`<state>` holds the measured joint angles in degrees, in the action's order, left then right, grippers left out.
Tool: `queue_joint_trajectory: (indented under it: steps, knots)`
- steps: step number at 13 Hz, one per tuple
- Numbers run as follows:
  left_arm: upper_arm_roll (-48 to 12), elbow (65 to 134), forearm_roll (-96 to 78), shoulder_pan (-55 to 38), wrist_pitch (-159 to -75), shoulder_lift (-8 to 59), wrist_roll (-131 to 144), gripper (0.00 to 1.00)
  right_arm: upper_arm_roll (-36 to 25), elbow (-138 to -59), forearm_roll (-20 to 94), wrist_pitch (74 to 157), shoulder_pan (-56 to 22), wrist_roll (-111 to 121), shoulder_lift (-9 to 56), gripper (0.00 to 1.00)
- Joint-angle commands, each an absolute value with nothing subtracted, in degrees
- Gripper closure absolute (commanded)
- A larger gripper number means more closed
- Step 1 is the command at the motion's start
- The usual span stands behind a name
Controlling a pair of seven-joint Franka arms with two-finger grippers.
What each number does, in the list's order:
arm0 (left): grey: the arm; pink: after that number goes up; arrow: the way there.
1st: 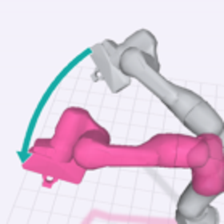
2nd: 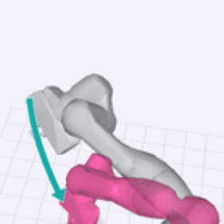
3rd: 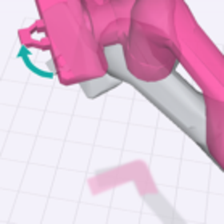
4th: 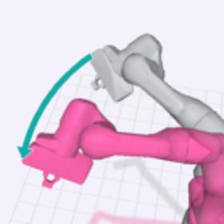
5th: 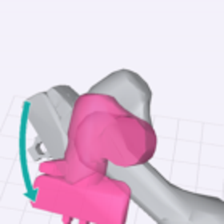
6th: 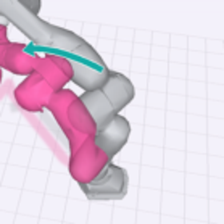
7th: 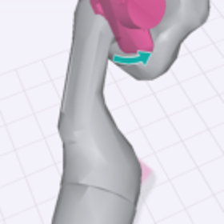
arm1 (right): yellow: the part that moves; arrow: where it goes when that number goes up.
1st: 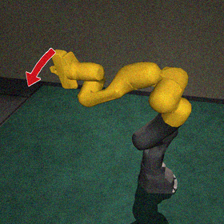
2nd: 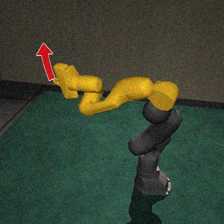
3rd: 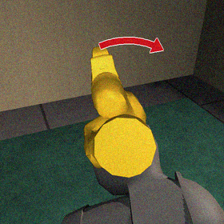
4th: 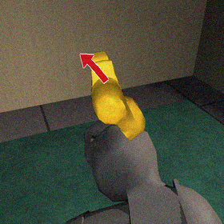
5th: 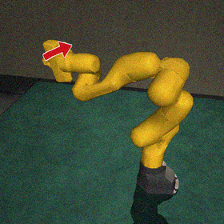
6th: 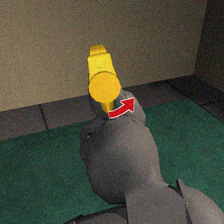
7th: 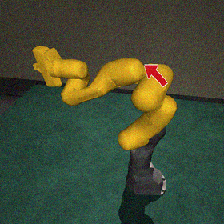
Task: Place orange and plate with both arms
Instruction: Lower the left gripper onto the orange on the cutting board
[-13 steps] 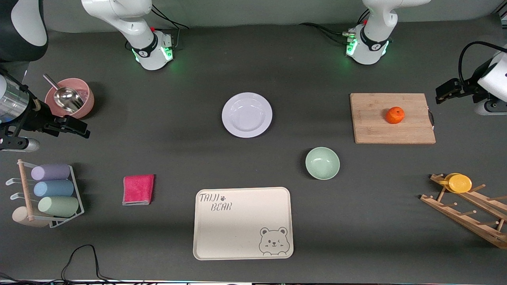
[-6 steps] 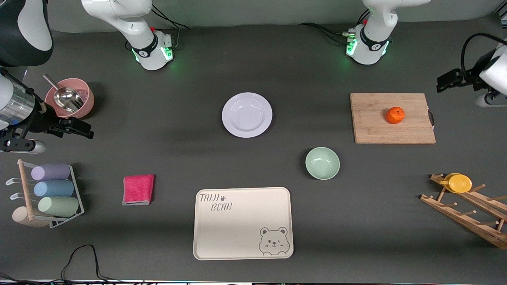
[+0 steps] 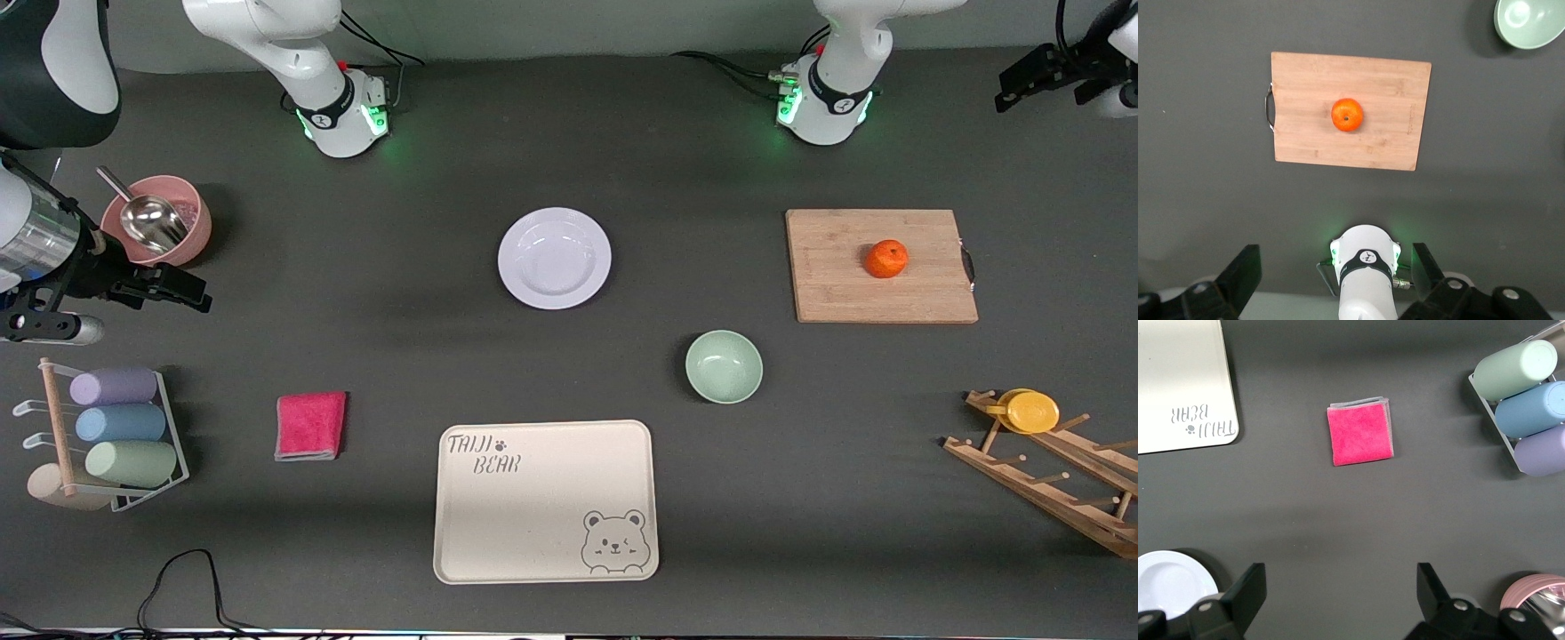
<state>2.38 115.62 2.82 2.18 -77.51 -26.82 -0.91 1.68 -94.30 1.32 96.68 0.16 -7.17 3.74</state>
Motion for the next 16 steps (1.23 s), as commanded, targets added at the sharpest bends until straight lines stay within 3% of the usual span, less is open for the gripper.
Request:
queue_joint_trajectory:
  steps: [1, 10, 16]
  knots:
    - [2.11, 120.22, 2.46, 2.29, -81.80, -26.55, -1.49, 0.00, 1.32, -95.80, 1.59, 97.12, -0.18, -5.98, 2.72, 0.00]
    - [2.02, 146.66, 4.48, 2.37, -109.91, -22.43, -0.62, 0.00, 1.49, -93.96, -1.93, 96.86, -0.18, -5.27, 3.78, 0.00]
    - [2.20, 149.41, 4.66, 2.55, -124.78, -8.63, -0.62, 0.00, 1.93, -94.48, -1.76, 95.54, -0.44, -5.36, 3.25, 0.00]
